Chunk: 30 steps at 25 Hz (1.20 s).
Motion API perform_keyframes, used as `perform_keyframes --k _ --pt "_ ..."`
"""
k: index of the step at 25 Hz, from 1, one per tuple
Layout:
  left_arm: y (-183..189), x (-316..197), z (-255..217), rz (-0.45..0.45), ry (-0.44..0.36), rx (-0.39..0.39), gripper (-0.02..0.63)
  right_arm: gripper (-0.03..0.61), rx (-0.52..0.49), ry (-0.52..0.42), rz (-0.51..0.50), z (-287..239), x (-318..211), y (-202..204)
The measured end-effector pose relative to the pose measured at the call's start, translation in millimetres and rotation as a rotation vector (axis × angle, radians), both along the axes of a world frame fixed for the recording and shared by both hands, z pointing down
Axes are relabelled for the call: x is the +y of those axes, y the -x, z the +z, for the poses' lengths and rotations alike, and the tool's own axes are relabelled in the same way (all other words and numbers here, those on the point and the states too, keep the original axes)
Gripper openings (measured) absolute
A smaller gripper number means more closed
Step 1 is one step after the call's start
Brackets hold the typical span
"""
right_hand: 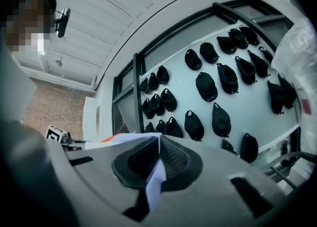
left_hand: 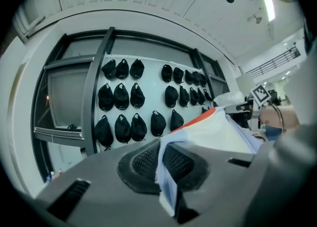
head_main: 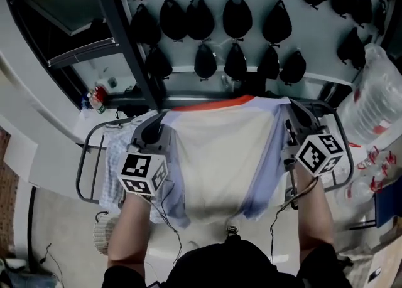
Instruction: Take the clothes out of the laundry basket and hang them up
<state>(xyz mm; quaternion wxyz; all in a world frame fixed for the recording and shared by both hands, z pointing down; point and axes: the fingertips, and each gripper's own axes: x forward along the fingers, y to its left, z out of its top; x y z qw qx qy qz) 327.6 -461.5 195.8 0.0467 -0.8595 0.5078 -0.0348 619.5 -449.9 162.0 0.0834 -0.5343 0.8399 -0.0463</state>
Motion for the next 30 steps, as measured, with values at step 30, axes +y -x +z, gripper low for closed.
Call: perform_keyframes --k 30 --pt "-9.8 -143.4 148.2 -0.068 0.269 -0.007 0.012 0.008 0.026 0.282 0.008 150.0 -159.8 -2.3"
